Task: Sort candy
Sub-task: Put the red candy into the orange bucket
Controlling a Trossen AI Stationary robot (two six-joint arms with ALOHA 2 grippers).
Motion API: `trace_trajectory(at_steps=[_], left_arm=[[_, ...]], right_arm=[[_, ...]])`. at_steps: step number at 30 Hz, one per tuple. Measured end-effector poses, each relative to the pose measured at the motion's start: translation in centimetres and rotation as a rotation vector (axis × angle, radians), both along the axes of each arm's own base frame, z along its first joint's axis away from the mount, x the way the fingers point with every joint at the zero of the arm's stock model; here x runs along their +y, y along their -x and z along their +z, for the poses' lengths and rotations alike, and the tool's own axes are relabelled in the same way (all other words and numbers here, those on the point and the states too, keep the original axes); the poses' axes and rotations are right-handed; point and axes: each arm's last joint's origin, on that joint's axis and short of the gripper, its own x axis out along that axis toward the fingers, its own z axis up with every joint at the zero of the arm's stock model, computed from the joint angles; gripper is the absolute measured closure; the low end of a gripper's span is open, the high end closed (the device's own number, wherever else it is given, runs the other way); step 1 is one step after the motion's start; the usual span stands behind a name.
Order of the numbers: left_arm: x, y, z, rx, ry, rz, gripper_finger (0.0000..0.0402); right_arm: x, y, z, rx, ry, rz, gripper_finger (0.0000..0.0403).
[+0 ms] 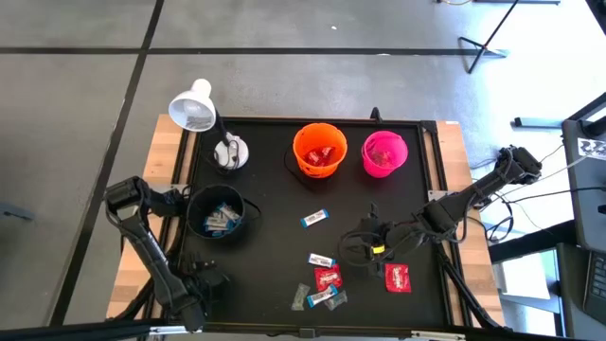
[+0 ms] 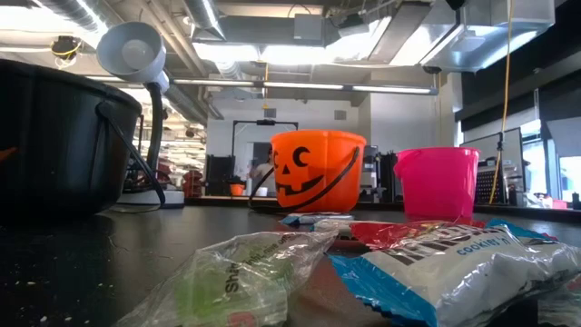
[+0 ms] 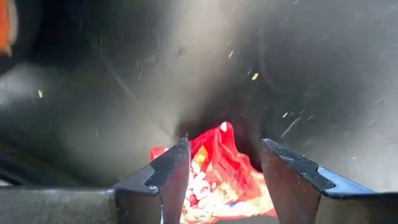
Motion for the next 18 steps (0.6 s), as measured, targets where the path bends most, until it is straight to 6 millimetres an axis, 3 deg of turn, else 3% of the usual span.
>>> trace_trajectory(at_steps=[6,14,18], left_arm=[[0.25,0.21,-0.32,0.031,0.0,0.017,0.0243],[0.53,-0.13,-0.37,0.027,-0.007,0.03,0.0385],[0.29,-0.5,-0.06,-0.029,-0.013,0.018,0.0398]], right_arm=[[-0.06,0.09,-0.15,0.018,0.001,-0.006,0.0269],[-0.06,0.08,-0.14,0.018,-0.011,-0.014,0.0269],[-0.06,0.09,-0.14,0.018,-0.011,-0.015,0.0269]])
